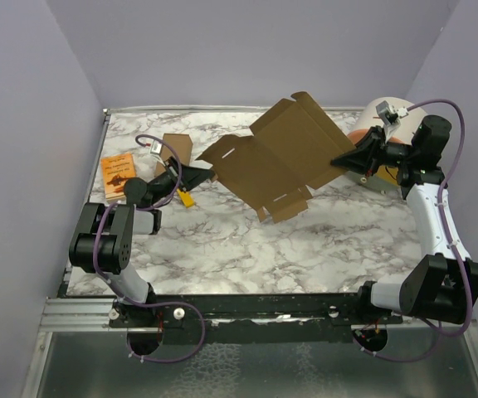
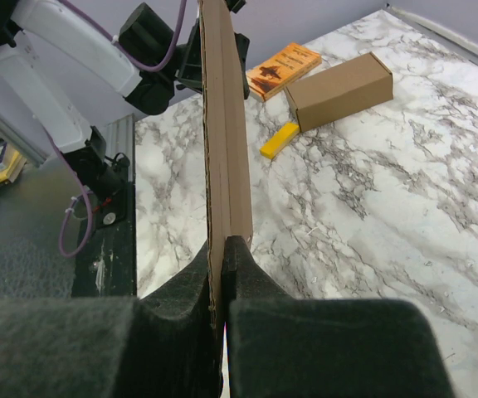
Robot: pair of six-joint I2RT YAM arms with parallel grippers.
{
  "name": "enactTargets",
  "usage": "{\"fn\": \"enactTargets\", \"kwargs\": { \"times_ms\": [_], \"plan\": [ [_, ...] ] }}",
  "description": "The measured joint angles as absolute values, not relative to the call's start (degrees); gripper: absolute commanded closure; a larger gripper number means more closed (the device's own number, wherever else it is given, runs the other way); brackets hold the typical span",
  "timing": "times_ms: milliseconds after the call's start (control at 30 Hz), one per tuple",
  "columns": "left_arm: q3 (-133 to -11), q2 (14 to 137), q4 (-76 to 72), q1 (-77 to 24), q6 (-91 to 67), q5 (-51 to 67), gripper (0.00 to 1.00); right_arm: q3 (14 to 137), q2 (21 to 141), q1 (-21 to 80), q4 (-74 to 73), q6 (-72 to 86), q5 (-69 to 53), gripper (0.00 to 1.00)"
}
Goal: Fold the paper box
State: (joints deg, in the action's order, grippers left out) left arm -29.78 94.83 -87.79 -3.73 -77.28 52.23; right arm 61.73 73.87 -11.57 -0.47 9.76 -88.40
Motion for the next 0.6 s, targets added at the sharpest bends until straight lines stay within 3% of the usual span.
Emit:
{"fn": "enactTargets", "kwargs": {
  "times_ms": [200,467,600],
  "plan": [
    [-29.7,94.8,-87.8,-3.9,-75.1,52.0,0.70,61.7,73.9,-11.6,-0.5,9.7,-88.4,0.99],
    [-29.3,93.8,-87.8,-3.9,-72.5,51.4,0.71,61.7,73.9,-11.6,-0.5,9.7,-88.4,0.99],
    [-29.3,93.3,-87.8,-4.2,-71.5,51.0,0.80,61.7,73.9,-11.6,-0.5,9.7,-88.4,0.99]
  ]
}}
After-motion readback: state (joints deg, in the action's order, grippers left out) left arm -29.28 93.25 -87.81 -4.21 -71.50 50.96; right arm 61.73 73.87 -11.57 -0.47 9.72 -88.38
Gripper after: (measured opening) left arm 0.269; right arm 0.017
